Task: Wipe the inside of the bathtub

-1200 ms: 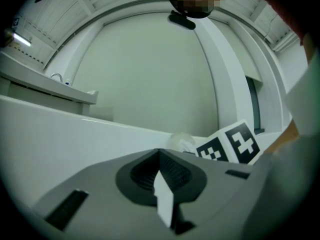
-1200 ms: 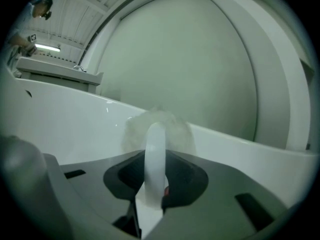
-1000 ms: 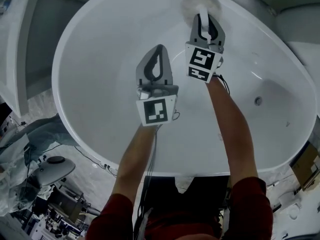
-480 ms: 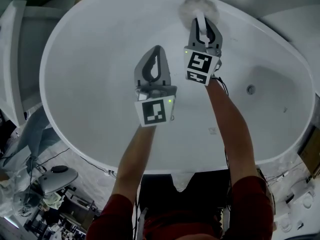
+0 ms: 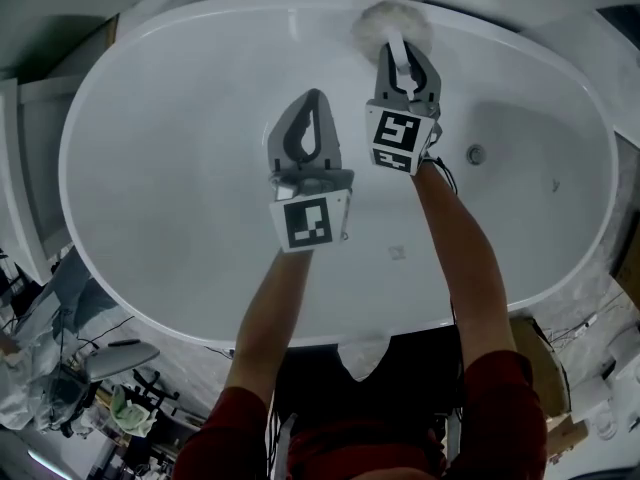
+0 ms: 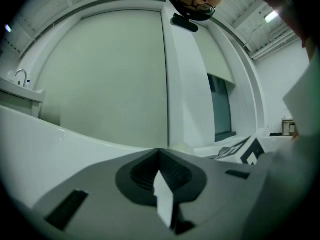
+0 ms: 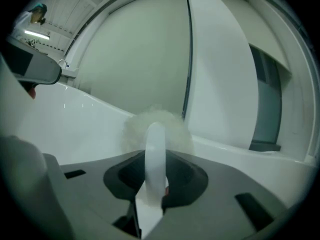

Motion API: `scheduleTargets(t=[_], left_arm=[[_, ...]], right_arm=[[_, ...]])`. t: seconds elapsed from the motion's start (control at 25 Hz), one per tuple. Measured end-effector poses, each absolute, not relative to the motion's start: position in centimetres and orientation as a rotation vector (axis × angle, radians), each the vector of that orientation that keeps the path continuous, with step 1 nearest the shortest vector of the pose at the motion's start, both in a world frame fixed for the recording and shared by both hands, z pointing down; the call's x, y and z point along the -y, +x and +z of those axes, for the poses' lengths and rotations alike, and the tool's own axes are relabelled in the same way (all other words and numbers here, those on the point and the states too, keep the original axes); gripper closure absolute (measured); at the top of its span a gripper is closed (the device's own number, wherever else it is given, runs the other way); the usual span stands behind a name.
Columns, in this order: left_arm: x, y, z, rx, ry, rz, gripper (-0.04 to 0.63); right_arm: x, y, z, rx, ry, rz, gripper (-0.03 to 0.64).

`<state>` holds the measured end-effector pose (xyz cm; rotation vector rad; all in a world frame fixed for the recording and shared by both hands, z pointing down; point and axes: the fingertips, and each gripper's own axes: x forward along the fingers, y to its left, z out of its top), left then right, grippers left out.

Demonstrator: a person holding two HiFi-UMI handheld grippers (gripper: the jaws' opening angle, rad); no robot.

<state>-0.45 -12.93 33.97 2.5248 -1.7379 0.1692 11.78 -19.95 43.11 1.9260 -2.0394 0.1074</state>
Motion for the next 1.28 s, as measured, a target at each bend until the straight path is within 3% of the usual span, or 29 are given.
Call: scheduleTargets(t=[0.6, 0.96, 1.28], left_arm=[[10.9, 20.3, 36.6, 1.474, 2.677, 0.239, 0.580], [9.1, 30.9, 37.8, 1.351, 2.744, 0.257, 0.580], [7.0, 39.0, 38.5, 1.193, 2.823, 0.268, 0.580]], right_arm=[[15.0, 34.2, 46.3, 1.847, 2.083, 0.166, 0.522], [10.7, 50.2, 48.3, 1.619, 2.308, 0.371, 0.522], [5.5, 57.5, 49.0, 1.418, 2.484, 0.495, 0.522]])
